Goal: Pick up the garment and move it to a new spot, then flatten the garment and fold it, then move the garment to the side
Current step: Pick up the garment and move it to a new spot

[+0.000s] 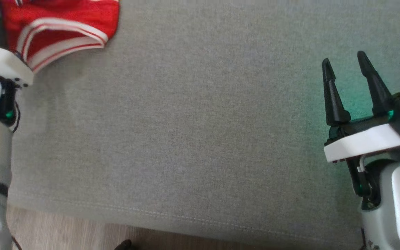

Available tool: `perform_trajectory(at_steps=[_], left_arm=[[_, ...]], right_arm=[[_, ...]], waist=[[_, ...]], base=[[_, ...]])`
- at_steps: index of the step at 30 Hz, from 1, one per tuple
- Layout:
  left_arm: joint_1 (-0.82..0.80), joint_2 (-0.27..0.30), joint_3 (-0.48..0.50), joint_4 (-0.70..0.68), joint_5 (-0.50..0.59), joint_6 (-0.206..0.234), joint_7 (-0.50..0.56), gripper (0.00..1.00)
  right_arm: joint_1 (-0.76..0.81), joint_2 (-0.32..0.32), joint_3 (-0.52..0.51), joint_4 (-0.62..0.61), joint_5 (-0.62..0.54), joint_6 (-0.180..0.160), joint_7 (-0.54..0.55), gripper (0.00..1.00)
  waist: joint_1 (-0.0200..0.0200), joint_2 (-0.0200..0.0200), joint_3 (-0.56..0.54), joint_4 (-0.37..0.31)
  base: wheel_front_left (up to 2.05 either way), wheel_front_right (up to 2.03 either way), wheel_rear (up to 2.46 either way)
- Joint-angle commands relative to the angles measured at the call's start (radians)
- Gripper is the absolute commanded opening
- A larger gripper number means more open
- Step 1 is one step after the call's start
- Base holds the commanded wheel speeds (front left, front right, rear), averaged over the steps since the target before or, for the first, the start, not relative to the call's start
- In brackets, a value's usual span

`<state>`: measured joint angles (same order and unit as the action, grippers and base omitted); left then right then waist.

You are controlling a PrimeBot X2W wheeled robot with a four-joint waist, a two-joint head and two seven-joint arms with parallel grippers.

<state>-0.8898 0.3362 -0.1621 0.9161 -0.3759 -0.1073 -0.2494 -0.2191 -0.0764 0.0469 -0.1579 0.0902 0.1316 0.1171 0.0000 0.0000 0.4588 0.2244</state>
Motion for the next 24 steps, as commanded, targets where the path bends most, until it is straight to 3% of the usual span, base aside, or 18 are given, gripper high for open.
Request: perform_trajectory(at_steps=[1, 12, 24], left_arm=[[0.066, 0.072, 0.073, -0.117, 0.02, 0.014, -0.012, 0.0], [0.463, -0.04, 0.215, -0.624, 0.134, 0.028, -0.012, 0.0], [0.753, -0.123, 0.198, -0.896, 0.168, 0.048, -0.006, 0.0]], right_arm=[[0.002, 0.012, 0.018, -0.021, 0.014, -0.001, -0.014, 1.0], [0.09, 0.023, -0.002, 0.038, 0.058, -0.001, -0.054, 1.0], [0.163, 0.026, -0.002, 0.055, 0.095, -0.001, -0.076, 1.0]], waist=[[0.0, 0.0, -0.06, 0.012], [0.0, 0.0, -0.248, 0.019], [0.0, 0.0, -0.351, -0.025]], base=[[0.0, 0.0, 0.0], [0.0, 0.0, 0.0], [0.0, 0.0, 0.0]])
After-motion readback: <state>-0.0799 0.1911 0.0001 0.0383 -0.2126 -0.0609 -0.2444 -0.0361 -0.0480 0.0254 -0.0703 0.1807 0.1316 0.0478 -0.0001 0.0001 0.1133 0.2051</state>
